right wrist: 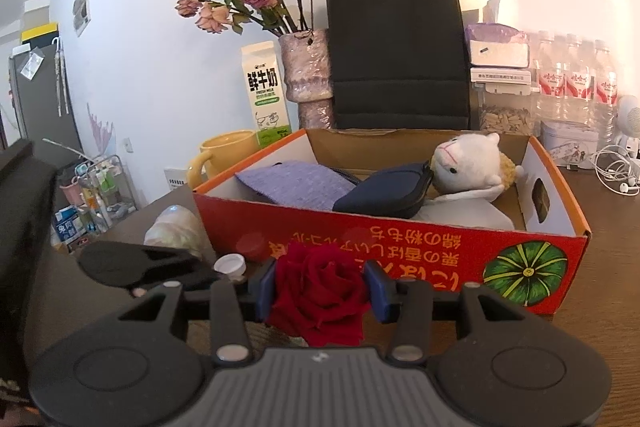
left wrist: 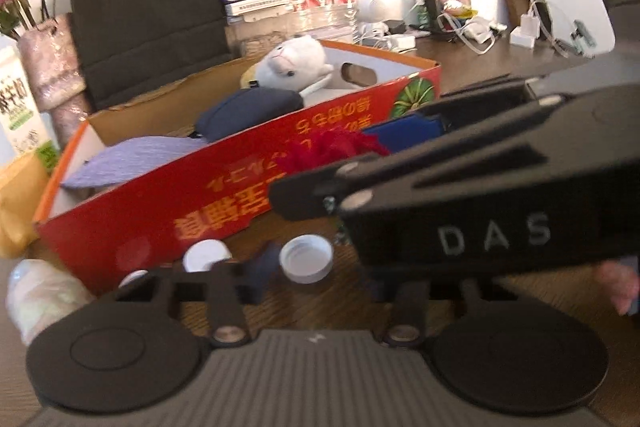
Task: Organize objects
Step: 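Close the left tool on a white bottle cap, then carry the cap into the box with the left tool while the right tool carries the rose in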
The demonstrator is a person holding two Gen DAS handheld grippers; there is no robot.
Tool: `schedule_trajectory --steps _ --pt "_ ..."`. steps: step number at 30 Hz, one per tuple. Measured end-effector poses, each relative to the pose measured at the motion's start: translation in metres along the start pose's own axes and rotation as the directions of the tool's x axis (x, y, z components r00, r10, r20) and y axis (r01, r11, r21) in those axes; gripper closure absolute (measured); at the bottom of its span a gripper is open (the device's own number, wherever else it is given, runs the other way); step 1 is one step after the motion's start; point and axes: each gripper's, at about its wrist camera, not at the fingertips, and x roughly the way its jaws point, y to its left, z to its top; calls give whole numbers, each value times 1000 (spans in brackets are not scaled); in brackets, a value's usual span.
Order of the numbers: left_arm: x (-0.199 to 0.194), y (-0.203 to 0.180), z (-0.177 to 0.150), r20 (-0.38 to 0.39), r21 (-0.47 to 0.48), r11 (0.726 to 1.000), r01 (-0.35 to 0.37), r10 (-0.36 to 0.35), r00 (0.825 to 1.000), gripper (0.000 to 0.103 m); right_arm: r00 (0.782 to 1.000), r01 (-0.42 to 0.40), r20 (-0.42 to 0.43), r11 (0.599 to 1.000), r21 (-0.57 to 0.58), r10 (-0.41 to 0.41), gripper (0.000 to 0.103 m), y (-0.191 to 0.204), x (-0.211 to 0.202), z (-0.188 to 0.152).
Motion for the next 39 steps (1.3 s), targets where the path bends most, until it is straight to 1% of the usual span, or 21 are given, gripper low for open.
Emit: schedule_trajectory --steps 1,3,8,14,19,23,28,35,39 --pt "-1 1 -1 5 -8 1000 15 -14 1000 73 1000 -1 1 1000 1 1 58 0 0 0" --pt "-2 -1 -2 12 -1 1000 21 -21 1000 73 1000 -3 4 1000 4 3 58 -1 -1 0" --pt "-7 4 -3 37 -43 999 5 -3 999 74 1000 5 20 1000 12 -5 58 -3 -4 1" --pt "-14 13 -6 50 -101 995 -23 29 998 74 998 42 43 999 28 -43 58 -10 -9 3" --pt "-23 21 -10 64 -153 986 -66 77 995 74 994 86 66 996 36 -88 58 -18 -14 5" --pt "-36 28 -12 95 -211 971 -111 133 986 74 990 111 83 993 32 -114 58 -21 -19 5" --pt "-55 33 -13 133 -278 947 -161 204 970 74 989 118 84 993 21 -119 58 -21 -20 5" --pt "-66 32 -6 151 -293 942 -162 213 965 74 989 120 85 993 0 -120 58 -16 -21 5" --pt "-72 35 5 179 -295 942 -160 219 959 74 986 122 114 992 -23 -119 58 -8 -28 13"
